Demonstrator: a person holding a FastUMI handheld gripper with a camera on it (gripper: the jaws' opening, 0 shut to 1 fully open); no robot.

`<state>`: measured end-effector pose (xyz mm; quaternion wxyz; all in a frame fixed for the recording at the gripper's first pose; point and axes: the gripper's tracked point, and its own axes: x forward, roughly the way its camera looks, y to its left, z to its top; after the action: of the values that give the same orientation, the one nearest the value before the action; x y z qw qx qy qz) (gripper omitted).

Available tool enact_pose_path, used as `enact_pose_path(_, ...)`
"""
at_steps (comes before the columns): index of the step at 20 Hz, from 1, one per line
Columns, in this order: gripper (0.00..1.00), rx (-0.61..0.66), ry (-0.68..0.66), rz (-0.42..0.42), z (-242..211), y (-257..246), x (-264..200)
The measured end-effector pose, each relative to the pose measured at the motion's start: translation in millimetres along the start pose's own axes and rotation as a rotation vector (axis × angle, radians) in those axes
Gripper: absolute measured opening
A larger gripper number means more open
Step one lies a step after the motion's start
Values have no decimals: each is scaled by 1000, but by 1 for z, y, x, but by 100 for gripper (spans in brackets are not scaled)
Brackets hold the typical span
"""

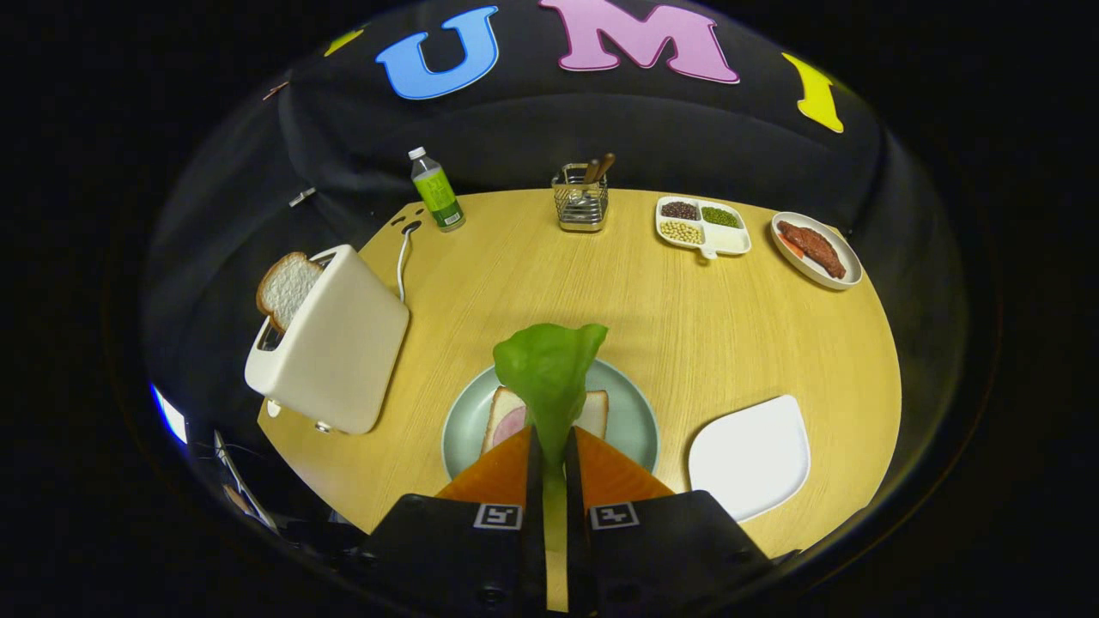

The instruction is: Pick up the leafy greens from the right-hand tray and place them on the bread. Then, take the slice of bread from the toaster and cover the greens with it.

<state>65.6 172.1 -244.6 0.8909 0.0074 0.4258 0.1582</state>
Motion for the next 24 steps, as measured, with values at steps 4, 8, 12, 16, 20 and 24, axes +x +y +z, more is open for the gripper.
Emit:
enact_pose_path(4, 21, -25, 15, 1, 0, 14, 17)
enact_pose_path(8, 32, -56, 28, -30, -1, 16, 32)
enact_pose_path(12, 69, -60, 17, -16, 0, 24, 35)
enact_pose_path(16, 100, -43, -67, 12, 15, 36, 23)
enact_pose_path(20, 99, -68, -162, 12, 39, 54, 2)
enact_pose_path(24, 99, -184, -234, 79, 57, 104, -20)
